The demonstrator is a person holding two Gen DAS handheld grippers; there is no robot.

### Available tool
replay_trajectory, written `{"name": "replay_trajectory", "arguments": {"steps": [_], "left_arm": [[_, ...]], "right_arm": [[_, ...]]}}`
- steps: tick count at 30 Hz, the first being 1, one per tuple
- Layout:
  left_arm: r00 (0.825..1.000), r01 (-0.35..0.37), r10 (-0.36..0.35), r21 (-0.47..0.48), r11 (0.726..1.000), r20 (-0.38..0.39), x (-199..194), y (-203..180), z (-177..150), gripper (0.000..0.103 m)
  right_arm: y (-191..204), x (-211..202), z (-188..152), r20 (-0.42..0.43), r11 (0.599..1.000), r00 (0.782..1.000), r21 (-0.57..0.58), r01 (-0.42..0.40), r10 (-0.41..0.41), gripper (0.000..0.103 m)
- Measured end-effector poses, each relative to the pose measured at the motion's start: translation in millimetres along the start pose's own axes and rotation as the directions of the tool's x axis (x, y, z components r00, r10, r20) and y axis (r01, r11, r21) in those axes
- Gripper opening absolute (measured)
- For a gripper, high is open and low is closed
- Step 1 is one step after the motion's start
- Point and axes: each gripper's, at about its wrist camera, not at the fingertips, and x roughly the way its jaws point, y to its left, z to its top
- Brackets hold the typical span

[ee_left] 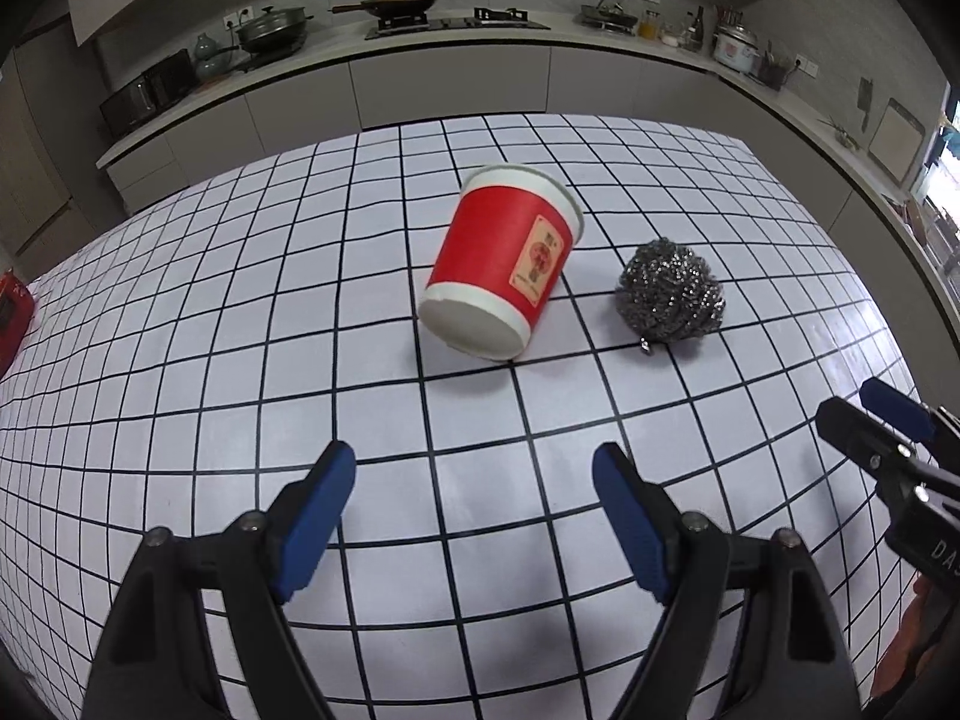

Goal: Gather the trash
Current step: 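Grasp the red paper cup with the left tool while the right tool grasps the steel wool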

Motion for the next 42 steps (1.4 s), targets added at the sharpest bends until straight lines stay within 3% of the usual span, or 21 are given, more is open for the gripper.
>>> {"name": "replay_trajectory", "arguments": {"steps": [24,42], "left_arm": [[0.999,-0.035,0.036,-0.006,0.999,0.04,-9,2,14,0.083],[0.991,-0.095,0.095,-0.007,0.995,0.099,-24,-11,10,0.083]], "right_arm": [[20,5,16,0.024,0.998,0.998,-0.044,-0.051,0.052,0.072],[15,3,19,0.041,1.0,0.999,-0.015,-0.027,0.027,0.072]]}}
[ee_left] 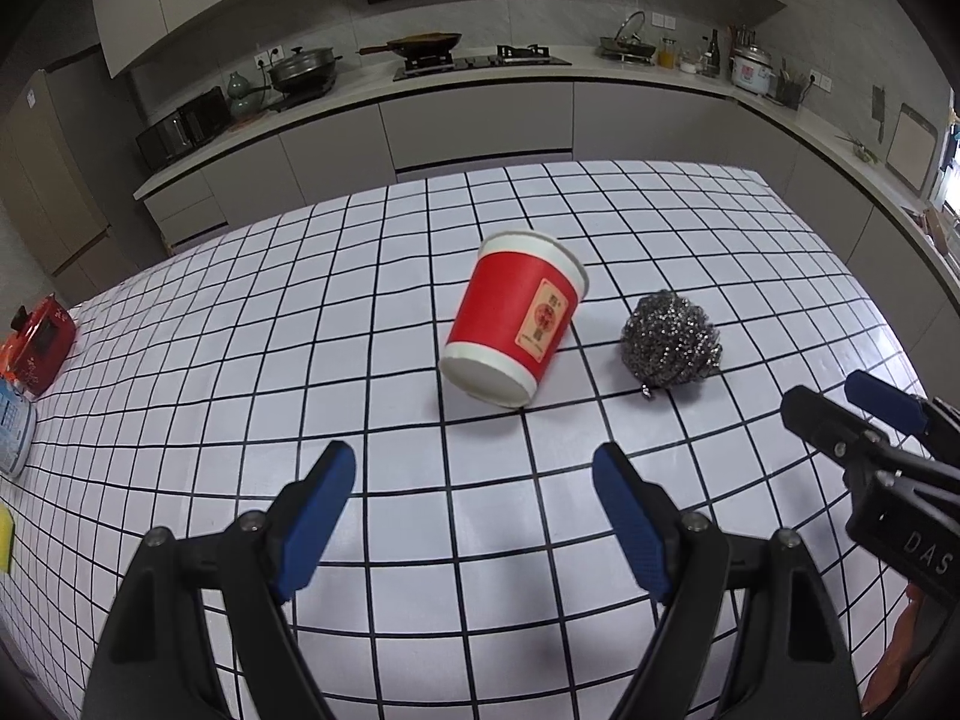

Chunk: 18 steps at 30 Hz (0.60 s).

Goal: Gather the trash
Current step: 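Grasp the red paper cup with the left tool while the right tool grasps the steel wool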

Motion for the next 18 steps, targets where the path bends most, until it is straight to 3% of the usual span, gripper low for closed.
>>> {"name": "replay_trajectory", "arguments": {"steps": [11,18], "left_arm": [[0.999,-0.048,0.049,-0.02,0.999,0.006,-3,7,-2,0.083],[1.0,0.007,-0.008,-0.035,0.999,-0.024,5,13,2,0.083]], "right_arm": [[-10,-7,-2,0.007,1.0,1.0,0.015,0.012,-0.012,0.072],[-2,1,2,-0.005,1.0,1.0,-0.01,0.006,-0.006,0.072]]}}
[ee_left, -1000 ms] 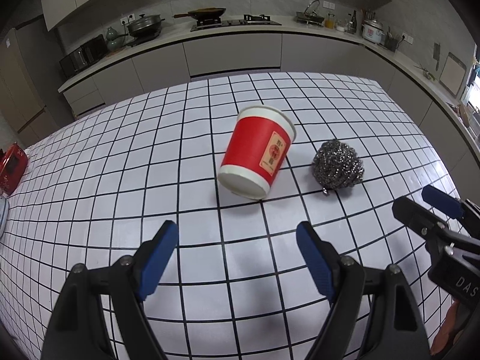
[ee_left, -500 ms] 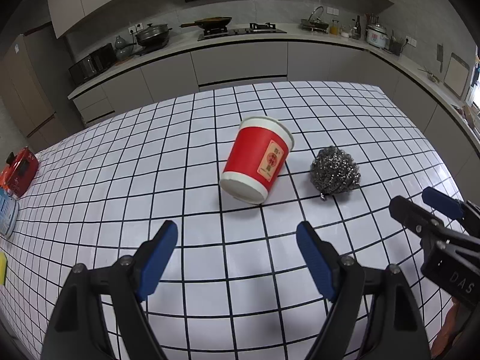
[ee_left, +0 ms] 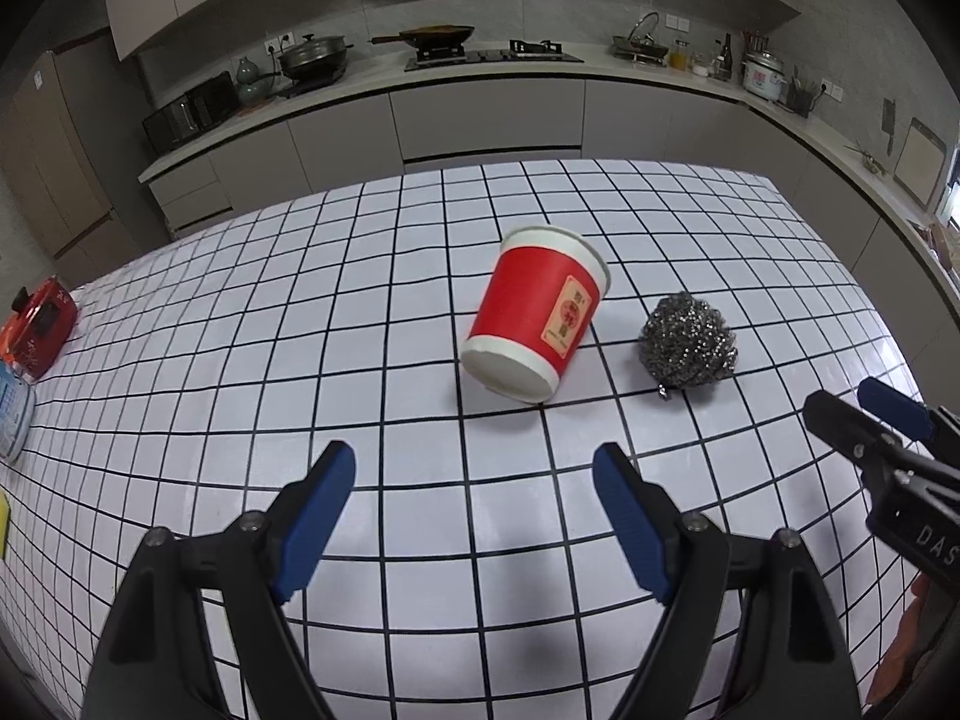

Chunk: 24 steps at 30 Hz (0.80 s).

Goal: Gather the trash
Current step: 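Grasp the red paper cup with the left tool while the right tool grasps the steel wool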

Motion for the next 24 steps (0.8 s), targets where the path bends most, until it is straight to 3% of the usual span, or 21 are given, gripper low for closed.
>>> {"name": "replay_trajectory", "arguments": {"steps": [17,20,24], "left_arm": [[0.998,0.06,-0.059,0.119,0.991,-0.01,62,-17,53,0.083],[0.997,0.077,-0.074,0.13,0.989,-0.021,73,-17,56,0.083],[0.993,0.12,-0.116,0.133,0.984,-0.037,81,-17,53,0.083]], "right_arm": [[6,69,42,-0.041,1.0,0.999,0.008,-0.024,0.024,0.073],[5,83,51,-0.045,0.999,0.998,0.018,-0.037,0.038,0.081],[4,93,58,-0.05,0.997,0.996,0.034,-0.076,0.078,0.082]]}}
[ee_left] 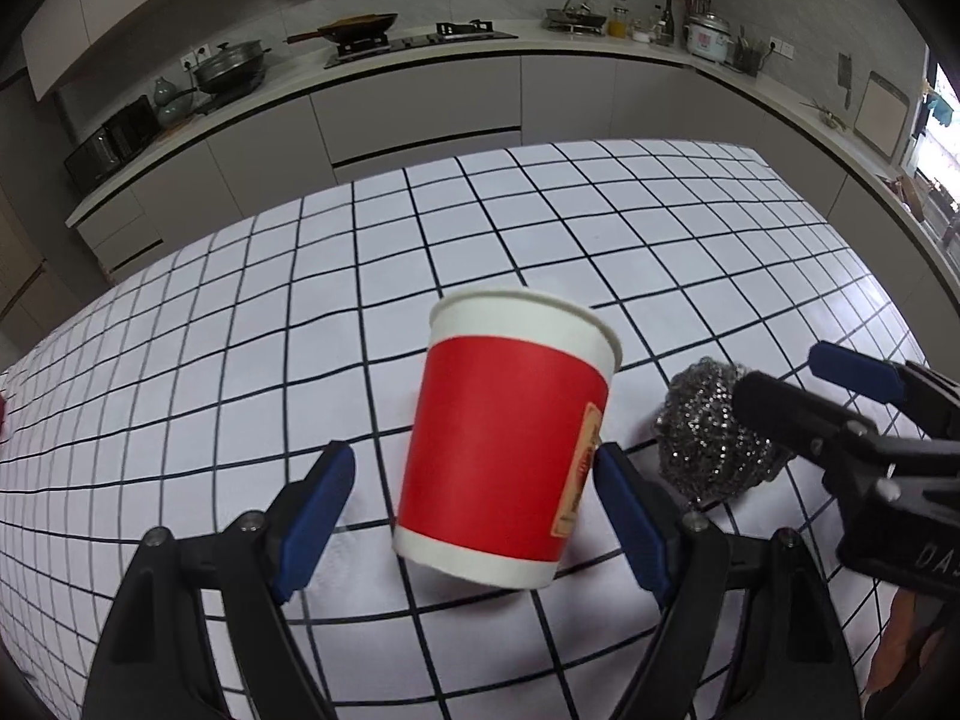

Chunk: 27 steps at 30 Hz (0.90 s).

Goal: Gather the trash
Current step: 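Grasp the red paper cup with the left tool while the right tool grasps the steel wool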

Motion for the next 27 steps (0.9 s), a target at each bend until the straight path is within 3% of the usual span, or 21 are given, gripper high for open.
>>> {"name": "replay_trajectory", "arguments": {"steps": [2,4,9,12,13,16,23,27], "left_arm": [[1.0,0.025,-0.025,0.001,1.0,0.001,1,1,-4,0.081],[0.999,0.046,-0.046,-0.005,0.999,0.005,1,4,-6,0.065],[0.998,0.064,-0.062,-0.037,0.997,0.033,-4,12,-9,0.063],[0.997,0.059,-0.058,-0.043,0.997,0.043,-8,12,-14,0.062],[0.997,0.058,-0.056,-0.045,0.997,0.049,-11,12,-16,0.061],[0.997,0.058,-0.054,-0.063,0.996,0.062,-19,12,-23,0.06],[0.991,0.085,-0.079,-0.053,0.995,0.11,-53,-6,-28,0.059],[0.984,0.135,-0.132,-0.021,0.991,0.117,-67,-30,-30,0.059]], "right_arm": [[1,1,1,-0.003,1.0,1.0,0.01,-0.024,0.024,0.082],[5,1,2,-0.004,0.999,0.999,0.002,-0.047,0.047,0.082],[16,8,-3,-0.018,0.998,0.998,-0.027,-0.062,0.062,0.082],[17,16,-10,-0.051,0.997,0.996,-0.026,-0.067,0.066,0.071],[17,19,-11,-0.06,0.997,0.996,-0.026,-0.071,0.07,0.057],[23,15,-19,-0.052,0.996,0.997,-0.056,-0.065,0.062,0.05],[14,-18,-31,0.009,0.998,0.999,-0.038,-0.05,0.051,0.049],[-5,-50,-44,0.045,1.0,0.999,0.001,-0.006,0.006,0.049]]}}
